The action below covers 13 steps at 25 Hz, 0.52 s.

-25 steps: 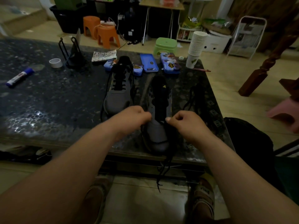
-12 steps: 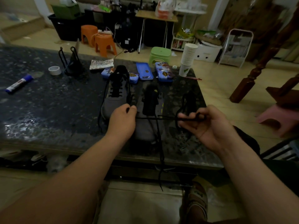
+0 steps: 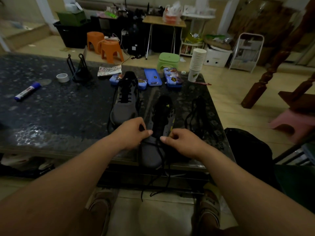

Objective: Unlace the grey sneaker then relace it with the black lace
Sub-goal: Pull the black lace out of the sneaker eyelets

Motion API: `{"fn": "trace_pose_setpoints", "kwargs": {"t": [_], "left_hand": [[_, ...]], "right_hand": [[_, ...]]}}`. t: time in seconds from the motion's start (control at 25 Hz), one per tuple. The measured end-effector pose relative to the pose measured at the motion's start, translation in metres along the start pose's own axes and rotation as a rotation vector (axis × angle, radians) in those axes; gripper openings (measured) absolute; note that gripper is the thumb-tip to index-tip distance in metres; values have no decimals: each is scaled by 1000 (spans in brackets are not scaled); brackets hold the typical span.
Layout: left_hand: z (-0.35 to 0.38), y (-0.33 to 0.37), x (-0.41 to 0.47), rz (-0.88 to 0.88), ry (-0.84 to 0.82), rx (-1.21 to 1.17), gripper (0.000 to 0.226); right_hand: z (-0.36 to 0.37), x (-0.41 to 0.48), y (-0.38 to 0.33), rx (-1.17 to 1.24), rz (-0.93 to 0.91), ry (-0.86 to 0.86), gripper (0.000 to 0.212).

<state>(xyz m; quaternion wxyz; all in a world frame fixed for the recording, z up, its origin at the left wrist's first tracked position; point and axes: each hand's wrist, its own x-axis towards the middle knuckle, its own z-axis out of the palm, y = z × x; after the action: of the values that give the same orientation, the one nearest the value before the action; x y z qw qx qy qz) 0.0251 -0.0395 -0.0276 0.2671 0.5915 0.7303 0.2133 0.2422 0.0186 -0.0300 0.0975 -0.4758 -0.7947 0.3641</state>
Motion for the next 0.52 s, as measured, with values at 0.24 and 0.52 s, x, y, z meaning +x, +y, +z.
{"fn": "trace_pose_setpoints", "kwargs": {"t": [0.24, 0.52], "left_hand": [[4, 2, -6, -249, 151, -715, 17], [7, -7, -10, -9, 118, 227, 31]], "right_hand": [[-8, -5, 17, 389, 174, 204, 28], [-5, -5, 15, 341, 154, 198, 29]]}}
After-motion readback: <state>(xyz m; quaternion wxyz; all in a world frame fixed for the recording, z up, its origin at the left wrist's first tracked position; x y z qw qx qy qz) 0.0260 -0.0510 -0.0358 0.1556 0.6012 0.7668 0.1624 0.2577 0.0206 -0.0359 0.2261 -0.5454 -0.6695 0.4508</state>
